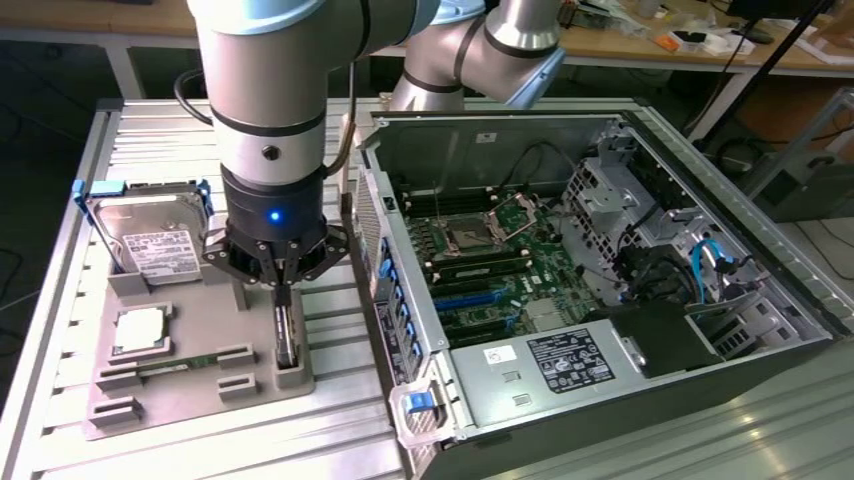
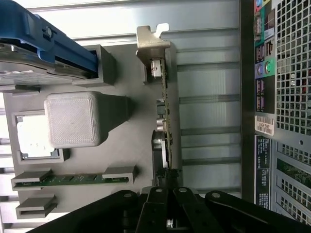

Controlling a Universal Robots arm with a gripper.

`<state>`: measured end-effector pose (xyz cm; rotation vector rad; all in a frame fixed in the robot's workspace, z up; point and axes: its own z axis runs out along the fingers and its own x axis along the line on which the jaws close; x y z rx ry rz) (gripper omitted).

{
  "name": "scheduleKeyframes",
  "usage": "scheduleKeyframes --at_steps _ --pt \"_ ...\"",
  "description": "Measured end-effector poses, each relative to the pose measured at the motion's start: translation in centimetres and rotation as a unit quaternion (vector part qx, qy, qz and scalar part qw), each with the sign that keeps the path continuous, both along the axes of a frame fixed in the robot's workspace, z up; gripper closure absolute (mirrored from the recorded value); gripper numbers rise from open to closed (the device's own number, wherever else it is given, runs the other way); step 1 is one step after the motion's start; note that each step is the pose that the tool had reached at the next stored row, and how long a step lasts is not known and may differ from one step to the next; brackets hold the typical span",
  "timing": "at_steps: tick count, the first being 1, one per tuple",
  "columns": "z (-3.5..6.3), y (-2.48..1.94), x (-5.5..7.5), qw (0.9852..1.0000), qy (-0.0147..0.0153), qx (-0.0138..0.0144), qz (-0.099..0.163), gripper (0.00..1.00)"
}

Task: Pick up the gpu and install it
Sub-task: 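Pick up the gpu and move the gpu toward the slot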

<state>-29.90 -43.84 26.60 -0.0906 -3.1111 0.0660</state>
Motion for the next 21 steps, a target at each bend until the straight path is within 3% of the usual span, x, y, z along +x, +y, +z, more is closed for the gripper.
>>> scheduleKeyframes --at_steps 7,9,11,12,16,19,20,21 --pt "-0.01 0.00 0.00 1.0000 0.0000 0.0001 0.000 0.89" --pt "-0.01 0.00 0.00 1.0000 0.0000 0.0001 0.000 0.83" --pt "-0.01 0.00 0.00 1.0000 0.0000 0.0001 0.000 0.71" --pt "-0.01 0.00 0.00 1.0000 -0.0001 0.0001 0.000 0.71" --pt "-0.01 0.00 0.00 1.0000 0.0000 0.0000 0.000 0.46" --pt "-0.01 0.00 0.00 1.0000 0.0000 0.0001 0.000 0.40" --pt "-0.01 0.00 -0.01 1.0000 0.0000 0.0013 0.000 0.40" --pt "-0.02 0.00 -0.01 0.9999 -0.0008 0.0103 0.000 0.40"
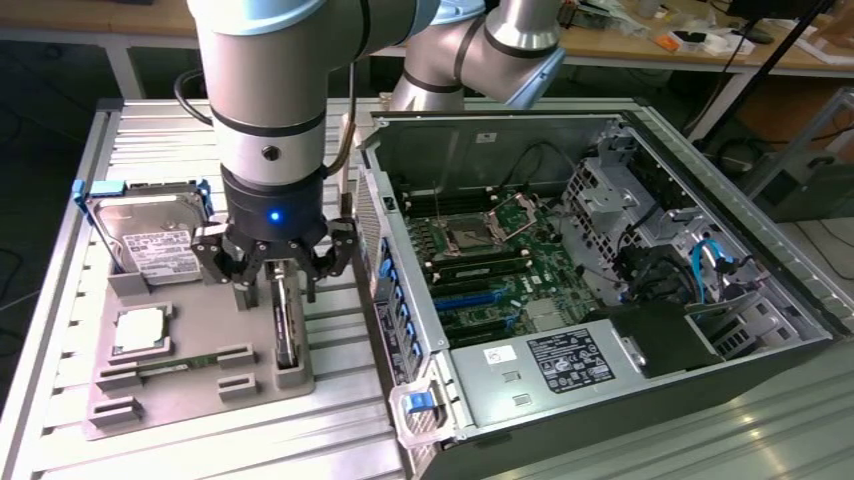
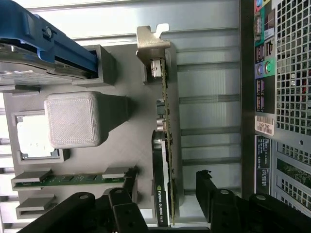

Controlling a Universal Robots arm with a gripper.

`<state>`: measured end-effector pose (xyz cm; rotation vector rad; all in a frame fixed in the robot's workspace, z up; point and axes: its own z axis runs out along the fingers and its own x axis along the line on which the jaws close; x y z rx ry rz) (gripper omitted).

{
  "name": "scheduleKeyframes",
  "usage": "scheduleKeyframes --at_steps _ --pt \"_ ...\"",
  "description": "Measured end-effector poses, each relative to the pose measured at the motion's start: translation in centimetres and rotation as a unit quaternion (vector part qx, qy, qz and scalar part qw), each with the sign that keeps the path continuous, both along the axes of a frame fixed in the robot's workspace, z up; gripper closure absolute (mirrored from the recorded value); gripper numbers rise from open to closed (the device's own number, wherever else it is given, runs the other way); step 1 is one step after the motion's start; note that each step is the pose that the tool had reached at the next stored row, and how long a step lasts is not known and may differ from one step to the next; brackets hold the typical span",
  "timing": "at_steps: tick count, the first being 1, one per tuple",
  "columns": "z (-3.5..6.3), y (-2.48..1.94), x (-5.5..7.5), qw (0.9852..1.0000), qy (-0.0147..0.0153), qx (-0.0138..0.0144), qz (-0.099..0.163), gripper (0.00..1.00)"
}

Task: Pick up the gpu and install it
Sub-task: 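Pick up the gpu and move the gpu toward the slot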

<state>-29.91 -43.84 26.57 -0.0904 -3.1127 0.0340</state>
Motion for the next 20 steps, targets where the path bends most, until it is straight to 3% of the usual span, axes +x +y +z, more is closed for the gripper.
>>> scheduleKeyframes --at_steps 2,3,5,10,20 --pt "0.02 0.00 0.0 0.9999 -0.0018 0.0166 0.000 0.40" --pt "0.02 0.00 0.0 0.9998 -0.0025 0.0211 0.000 0.40" --pt "0.01 0.01 0.0 0.9997 -0.0026 0.0224 0.000 0.40" --pt "-0.17 -0.01 -0.2 0.9997 -0.0024 0.0224 0.000 0.40" --pt "-1.89 0.00 -0.5 0.9997 -0.0025 0.0224 0.000 0.40"
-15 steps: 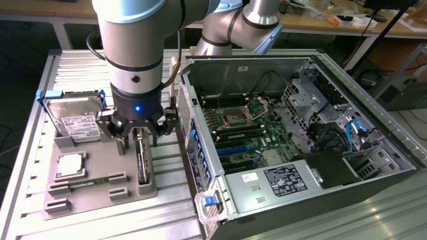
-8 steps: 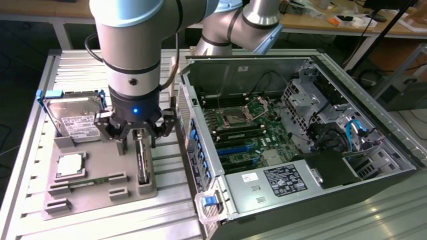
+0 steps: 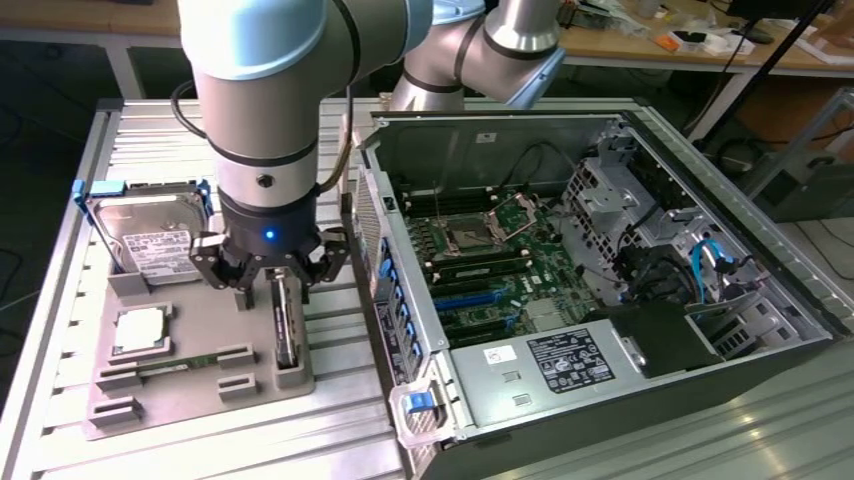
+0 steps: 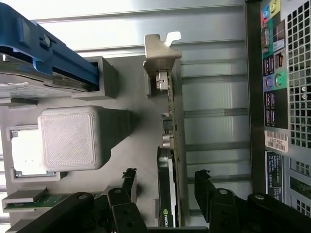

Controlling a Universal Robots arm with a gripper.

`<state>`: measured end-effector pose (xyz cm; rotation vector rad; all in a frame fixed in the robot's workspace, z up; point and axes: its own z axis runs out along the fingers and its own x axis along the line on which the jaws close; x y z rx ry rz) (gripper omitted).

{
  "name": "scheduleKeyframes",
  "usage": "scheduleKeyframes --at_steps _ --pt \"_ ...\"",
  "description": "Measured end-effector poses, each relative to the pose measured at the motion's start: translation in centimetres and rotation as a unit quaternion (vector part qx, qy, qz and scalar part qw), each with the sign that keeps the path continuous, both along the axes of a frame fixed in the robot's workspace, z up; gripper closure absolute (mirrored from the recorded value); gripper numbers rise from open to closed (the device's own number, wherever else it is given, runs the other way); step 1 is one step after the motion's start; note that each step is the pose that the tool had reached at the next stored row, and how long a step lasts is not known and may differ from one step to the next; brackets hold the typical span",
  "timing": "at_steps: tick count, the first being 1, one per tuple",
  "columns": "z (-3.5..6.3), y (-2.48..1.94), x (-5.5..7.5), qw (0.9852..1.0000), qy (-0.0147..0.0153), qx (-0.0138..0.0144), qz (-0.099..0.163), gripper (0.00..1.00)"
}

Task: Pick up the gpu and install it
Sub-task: 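Pick up the gpu and move the gpu toward the slot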

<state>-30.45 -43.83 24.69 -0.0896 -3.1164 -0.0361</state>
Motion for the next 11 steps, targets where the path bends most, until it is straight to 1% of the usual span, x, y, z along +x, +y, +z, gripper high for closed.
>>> scheduleKeyframes --at_steps 1,7,8,9,10,11 --pt "-0.18 0.00 -0.01 1.0000 0.0000 0.0001 0.000 0.40" --pt "-0.20 0.00 -0.01 1.0000 0.0000 -0.0002 0.000 0.40" --pt "-0.20 0.00 -0.01 1.0000 0.0000 -0.0002 0.000 0.41" --pt "-0.21 0.00 -0.01 1.0000 0.0000 -0.0002 0.000 0.48" --pt "-0.21 0.00 -0.01 1.0000 0.0000 -0.0002 0.000 0.48" --pt "-0.21 0.00 -0.01 1.0000 0.0000 -0.0002 0.000 0.54"
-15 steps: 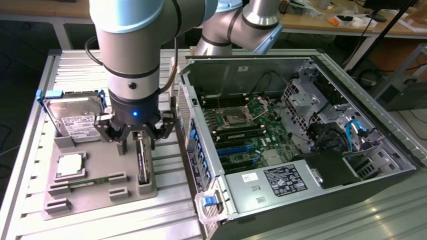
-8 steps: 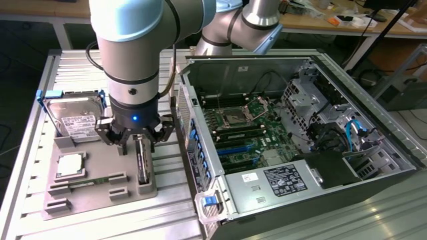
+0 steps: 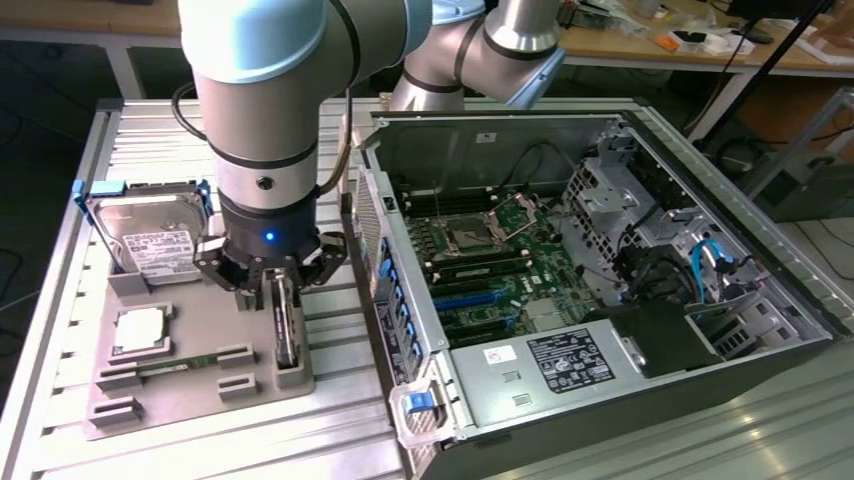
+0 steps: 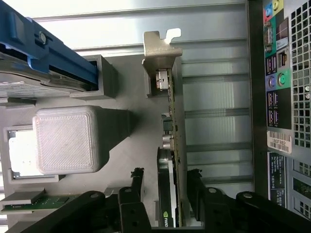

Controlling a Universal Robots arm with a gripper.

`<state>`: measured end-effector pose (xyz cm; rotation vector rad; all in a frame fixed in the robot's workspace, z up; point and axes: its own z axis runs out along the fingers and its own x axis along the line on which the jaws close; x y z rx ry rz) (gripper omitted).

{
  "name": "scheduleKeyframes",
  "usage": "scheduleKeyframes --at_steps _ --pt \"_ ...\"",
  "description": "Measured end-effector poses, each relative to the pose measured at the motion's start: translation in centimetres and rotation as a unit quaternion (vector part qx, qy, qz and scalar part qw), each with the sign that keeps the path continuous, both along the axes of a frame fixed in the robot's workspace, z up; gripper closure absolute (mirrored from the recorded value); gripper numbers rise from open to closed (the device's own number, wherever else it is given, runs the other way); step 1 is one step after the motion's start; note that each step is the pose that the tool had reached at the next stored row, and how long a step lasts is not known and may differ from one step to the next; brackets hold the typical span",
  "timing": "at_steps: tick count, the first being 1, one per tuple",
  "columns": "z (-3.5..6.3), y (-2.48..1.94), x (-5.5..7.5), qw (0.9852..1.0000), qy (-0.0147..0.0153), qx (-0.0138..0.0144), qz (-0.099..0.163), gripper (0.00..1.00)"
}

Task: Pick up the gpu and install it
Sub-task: 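Pick up the gpu and move the gpu toward the slot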

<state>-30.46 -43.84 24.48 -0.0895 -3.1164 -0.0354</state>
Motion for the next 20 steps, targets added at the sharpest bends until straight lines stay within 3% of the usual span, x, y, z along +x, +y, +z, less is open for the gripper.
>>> scheduleKeyframes --at_steps 1,2,7,8,20 --pt "0.00 0.00 0.00 1.0000 0.0000 0.0000 0.000 0.54" --pt "0.00 0.00 0.00 1.0000 0.0000 0.0000 0.000 0.61" --pt "-0.01 0.00 0.00 1.0000 0.0000 0.0000 0.000 0.63" --pt "-0.01 0.00 0.00 1.0000 0.0000 0.0000 0.000 0.69" --pt "-0.02 0.00 0.00 1.0000 0.0000 0.0000 0.000 0.73"
